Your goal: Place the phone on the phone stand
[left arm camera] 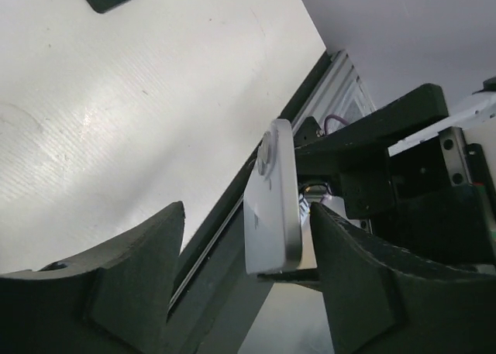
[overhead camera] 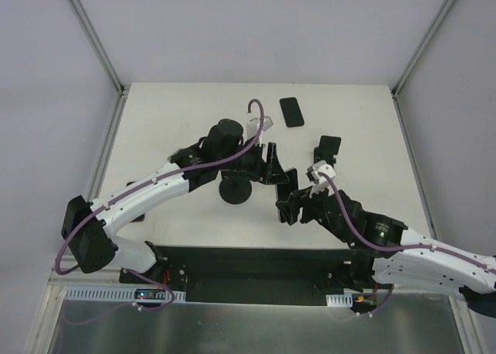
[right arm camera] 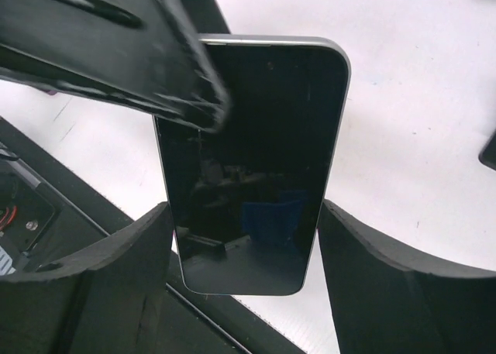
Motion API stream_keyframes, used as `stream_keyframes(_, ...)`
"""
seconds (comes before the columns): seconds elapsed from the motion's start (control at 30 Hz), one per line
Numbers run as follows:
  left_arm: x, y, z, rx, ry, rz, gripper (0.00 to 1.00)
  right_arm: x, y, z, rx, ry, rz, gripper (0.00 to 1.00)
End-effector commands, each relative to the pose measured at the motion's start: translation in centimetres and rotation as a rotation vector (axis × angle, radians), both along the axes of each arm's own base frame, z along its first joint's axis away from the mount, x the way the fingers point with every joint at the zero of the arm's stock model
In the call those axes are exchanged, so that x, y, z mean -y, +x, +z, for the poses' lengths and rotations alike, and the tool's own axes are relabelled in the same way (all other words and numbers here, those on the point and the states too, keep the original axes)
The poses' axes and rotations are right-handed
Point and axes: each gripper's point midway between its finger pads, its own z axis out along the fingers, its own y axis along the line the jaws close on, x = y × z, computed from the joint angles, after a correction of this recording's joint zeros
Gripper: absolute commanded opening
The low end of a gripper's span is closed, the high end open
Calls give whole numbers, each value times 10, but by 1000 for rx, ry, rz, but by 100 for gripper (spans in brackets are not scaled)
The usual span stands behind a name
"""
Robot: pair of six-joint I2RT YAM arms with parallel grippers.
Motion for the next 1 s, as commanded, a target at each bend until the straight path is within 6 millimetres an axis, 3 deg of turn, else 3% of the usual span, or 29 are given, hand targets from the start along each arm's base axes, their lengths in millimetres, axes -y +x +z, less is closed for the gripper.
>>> stream_keyframes(0.0,18,-2,16,12,-41,0,52,-12,6,58,125,165,-21,1)
stream_keyframes(0.2,25,-12,25,-5,-66,-65,1,-8,1,54,128,138,-17,1)
stream_keyframes(0.23,26,-14,28,-4,-75,-82,0,-6,1,52,126,129,-18,1)
stream_keyframes(0.33,26,-24,42,42,-105,-161,0,2,-3,44,108,45,3,40)
stream_keyframes(0.37,23,-27,49,73,-118,-172,0,10,-7,32,82,-25,14,65)
stream_keyframes(0.43,18,-35,57,144,-135,-234,0,14,-17,28,54,-56,68,95)
stream_keyframes(0.57,7,-66,80,246,-212,-424,0,14,-55,23,6,-35,292,96)
stream_keyframes(0.63,1,-84,88,257,-254,-528,0,15,-65,33,13,10,341,96)
stream_keyframes(0.73,-4,-93,92,279,-272,-561,0,7,-80,50,10,68,437,99)
stream_keyframes(0.8,-6,-93,93,284,-275,-563,0,-4,-92,56,1,100,515,87)
stream_keyframes(0.83,-7,-95,95,292,-281,-568,0,-12,-96,60,-5,118,550,71)
stream_keyframes(0.87,-8,-98,96,294,-288,-583,0,-15,-99,59,-14,118,572,63)
stream_keyframes(0.97,-14,-106,104,322,-315,-610,0,-25,-101,63,-15,136,595,49)
